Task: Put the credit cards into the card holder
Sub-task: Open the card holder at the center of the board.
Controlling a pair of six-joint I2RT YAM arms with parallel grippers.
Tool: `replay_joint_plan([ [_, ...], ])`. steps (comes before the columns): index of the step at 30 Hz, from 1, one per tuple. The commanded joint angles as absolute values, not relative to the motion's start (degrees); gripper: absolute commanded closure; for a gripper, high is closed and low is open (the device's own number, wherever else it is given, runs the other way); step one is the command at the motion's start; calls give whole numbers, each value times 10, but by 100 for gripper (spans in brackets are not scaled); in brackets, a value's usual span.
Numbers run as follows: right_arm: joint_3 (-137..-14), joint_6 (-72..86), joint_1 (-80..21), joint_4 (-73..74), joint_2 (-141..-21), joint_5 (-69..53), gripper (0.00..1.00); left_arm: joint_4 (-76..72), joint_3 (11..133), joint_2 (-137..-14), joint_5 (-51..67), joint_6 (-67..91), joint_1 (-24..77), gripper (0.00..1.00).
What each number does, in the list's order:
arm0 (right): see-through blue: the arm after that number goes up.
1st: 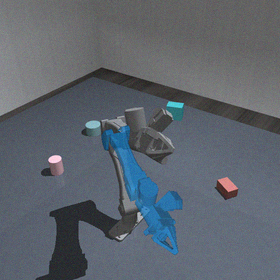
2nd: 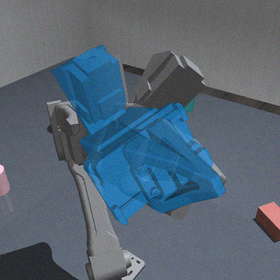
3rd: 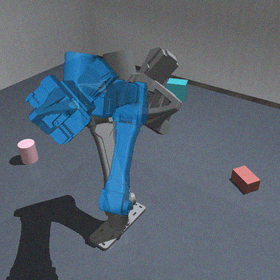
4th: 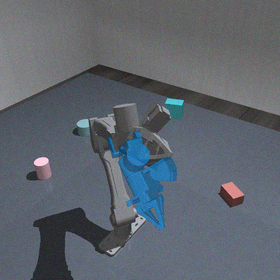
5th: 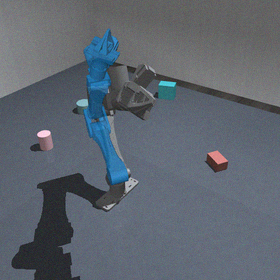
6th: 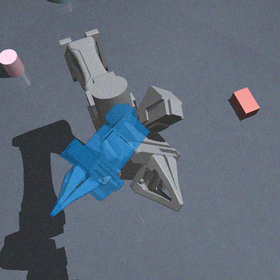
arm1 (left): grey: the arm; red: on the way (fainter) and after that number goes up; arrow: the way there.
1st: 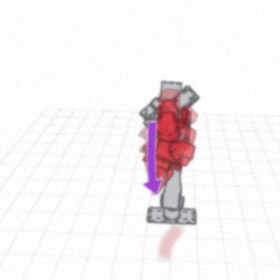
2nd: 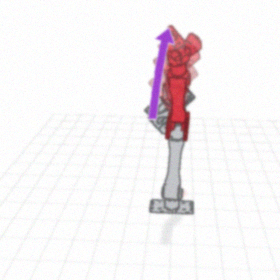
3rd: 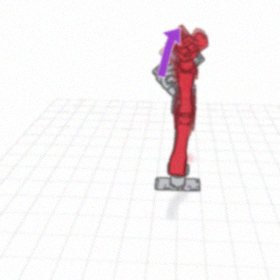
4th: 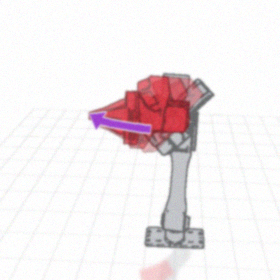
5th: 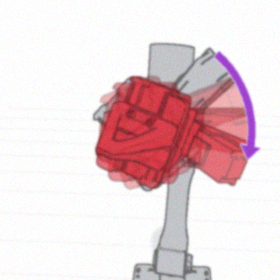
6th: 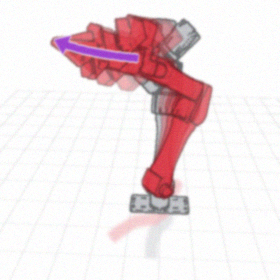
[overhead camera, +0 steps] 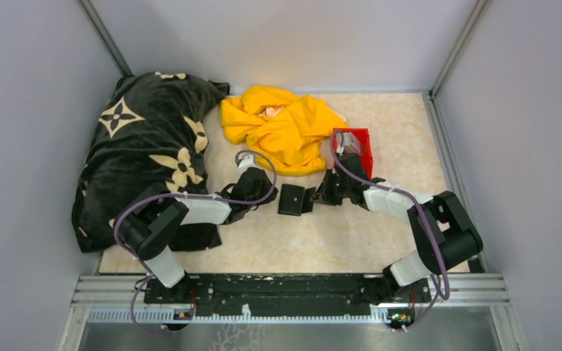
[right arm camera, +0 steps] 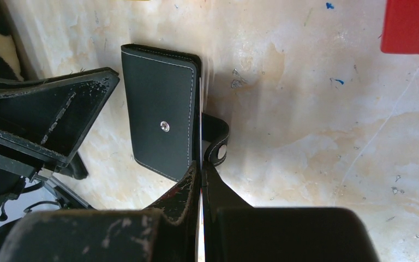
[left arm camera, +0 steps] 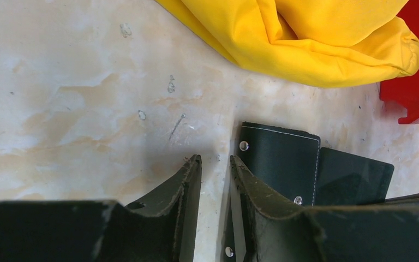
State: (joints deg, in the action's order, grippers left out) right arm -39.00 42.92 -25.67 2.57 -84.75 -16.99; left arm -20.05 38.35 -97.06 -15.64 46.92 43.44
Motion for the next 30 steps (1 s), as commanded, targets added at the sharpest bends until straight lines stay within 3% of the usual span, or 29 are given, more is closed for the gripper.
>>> replay_joint_plan([
  [1,-389,434,-251,-2,-850,-177,100,-35,348,-1030,-124,462,449,66],
  [30,-375,448,-233,-32,-836,-223,100,-13,368,-1051,-129,463,461,68],
])
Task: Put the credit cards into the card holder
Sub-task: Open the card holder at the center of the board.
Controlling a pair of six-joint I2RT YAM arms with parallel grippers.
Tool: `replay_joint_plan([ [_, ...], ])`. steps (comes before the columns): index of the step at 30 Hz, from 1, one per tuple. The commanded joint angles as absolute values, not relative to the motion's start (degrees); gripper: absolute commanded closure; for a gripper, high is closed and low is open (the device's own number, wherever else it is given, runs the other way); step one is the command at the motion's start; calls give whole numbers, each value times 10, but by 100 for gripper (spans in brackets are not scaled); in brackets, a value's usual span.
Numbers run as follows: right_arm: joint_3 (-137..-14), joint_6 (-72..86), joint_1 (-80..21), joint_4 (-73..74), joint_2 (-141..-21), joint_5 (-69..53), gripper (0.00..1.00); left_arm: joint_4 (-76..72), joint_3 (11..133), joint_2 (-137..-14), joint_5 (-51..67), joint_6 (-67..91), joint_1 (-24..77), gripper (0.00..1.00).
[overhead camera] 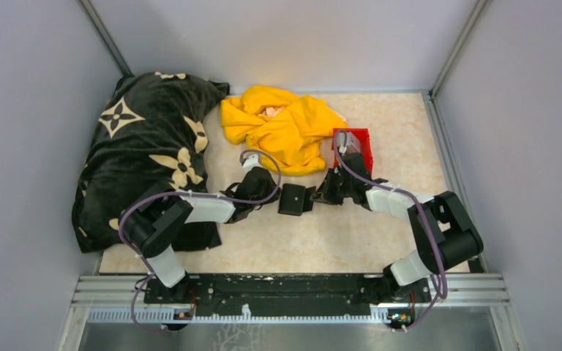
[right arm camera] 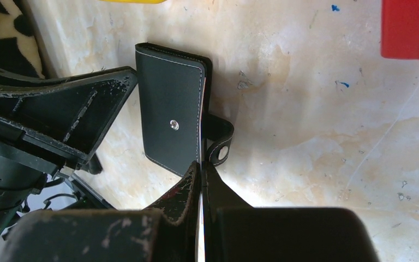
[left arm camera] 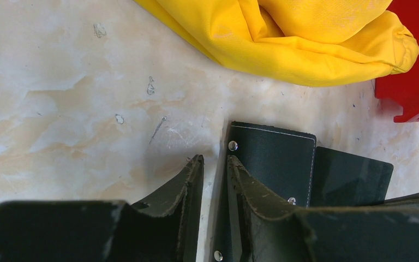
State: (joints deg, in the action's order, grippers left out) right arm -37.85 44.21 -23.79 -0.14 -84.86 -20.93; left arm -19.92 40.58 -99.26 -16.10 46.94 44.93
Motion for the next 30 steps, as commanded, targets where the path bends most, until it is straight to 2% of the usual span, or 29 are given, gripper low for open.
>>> replay_joint_plan([
  [1,-374,449,-233,-33,-837,-224,100,-12,369,-1051,-129,463,461,68],
  [30,-371,457,-233,-39,-819,-241,100,2,378,-1057,-131,460,465,69],
])
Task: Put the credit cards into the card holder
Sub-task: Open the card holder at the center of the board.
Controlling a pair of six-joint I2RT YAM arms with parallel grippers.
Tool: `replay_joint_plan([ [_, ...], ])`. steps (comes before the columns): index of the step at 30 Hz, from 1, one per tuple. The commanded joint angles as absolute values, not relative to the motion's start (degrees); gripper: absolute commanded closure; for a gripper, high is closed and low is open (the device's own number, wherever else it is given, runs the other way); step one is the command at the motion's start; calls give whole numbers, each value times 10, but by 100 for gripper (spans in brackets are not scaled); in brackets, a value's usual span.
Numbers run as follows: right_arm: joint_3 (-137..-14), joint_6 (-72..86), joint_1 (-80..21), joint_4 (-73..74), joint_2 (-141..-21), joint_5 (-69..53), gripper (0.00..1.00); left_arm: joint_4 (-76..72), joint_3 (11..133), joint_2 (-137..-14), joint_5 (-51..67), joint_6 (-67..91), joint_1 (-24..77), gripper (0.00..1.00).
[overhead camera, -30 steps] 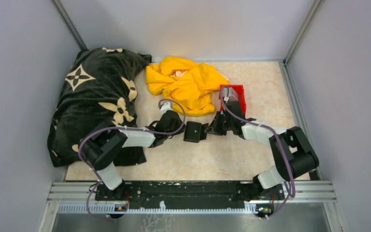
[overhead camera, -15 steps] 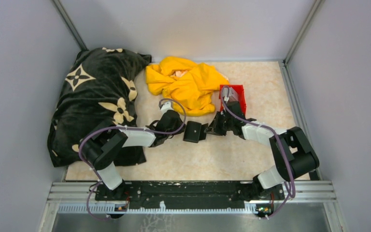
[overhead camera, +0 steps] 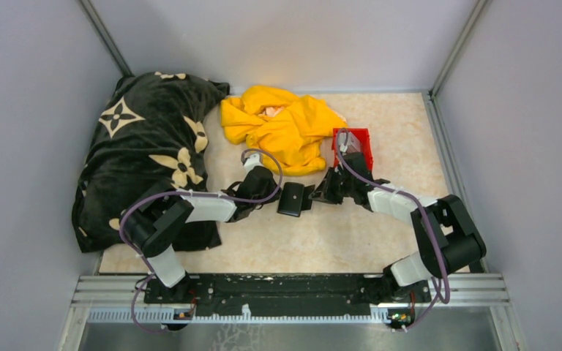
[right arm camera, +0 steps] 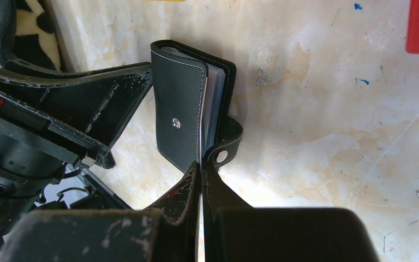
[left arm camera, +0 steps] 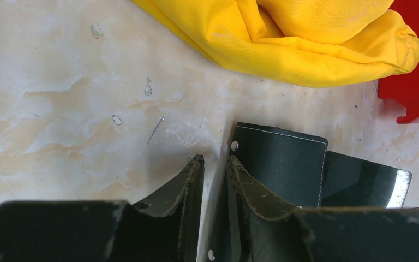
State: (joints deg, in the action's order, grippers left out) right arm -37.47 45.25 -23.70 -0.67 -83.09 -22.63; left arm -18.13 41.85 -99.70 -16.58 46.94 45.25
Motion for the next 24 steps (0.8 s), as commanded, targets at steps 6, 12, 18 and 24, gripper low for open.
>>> replay_joint_plan([
  [6,-358,458,-233,-52,-827,-243,100,3,378,-1058,-132,461,467,69],
  [12,-349,461,-232,-61,-828,-244,100,3,379,-1059,-134,463,469,69],
  [18,-345,468,-233,-70,-826,-247,100,3,379,-1060,-134,464,472,69],
  [24,-340,477,-233,-86,-830,-250,100,5,380,-1061,-134,463,475,69],
])
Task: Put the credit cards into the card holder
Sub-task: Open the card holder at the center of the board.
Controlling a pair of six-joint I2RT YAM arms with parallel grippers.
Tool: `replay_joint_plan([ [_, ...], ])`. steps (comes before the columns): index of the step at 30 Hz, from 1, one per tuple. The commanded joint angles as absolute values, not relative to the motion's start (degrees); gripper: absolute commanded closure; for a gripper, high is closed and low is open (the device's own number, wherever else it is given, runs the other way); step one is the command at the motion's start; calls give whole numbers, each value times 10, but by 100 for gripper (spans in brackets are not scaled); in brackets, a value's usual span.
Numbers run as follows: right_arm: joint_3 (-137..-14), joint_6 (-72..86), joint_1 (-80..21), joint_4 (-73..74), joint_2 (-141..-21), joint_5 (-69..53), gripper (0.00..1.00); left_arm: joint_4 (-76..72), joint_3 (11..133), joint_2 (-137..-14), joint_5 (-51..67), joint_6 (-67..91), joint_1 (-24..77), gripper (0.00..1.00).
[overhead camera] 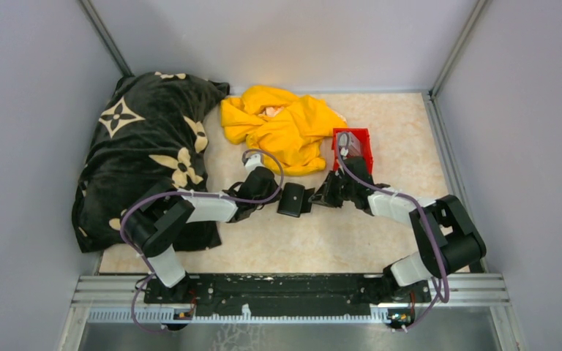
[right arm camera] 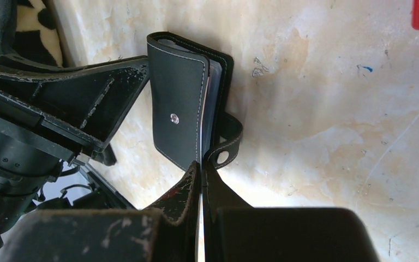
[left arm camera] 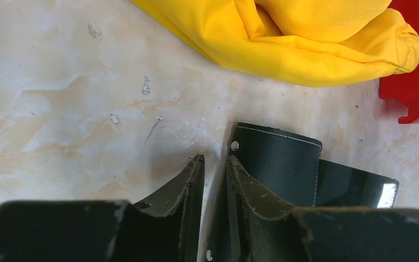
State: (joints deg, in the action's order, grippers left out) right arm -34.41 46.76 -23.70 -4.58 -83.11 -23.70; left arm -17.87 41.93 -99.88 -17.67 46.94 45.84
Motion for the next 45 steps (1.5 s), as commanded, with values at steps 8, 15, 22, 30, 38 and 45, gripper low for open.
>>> replay_joint_plan([
  [8,-336,483,-233,-103,-841,-255,100,8,384,-1065,-134,464,479,70],
  [15,-330,482,-233,-108,-845,-254,100,11,386,-1068,-135,465,482,70],
  [22,-334,469,-233,-86,-832,-242,100,14,389,-1070,-136,465,482,70],
  [30,-335,466,-233,-81,-828,-242,100,14,388,-1069,-137,466,482,70],
  [38,-340,465,-233,-71,-818,-237,100,14,389,-1071,-138,465,482,70],
  [45,-341,463,-233,-68,-816,-236,100,13,390,-1072,-137,465,482,70],
])
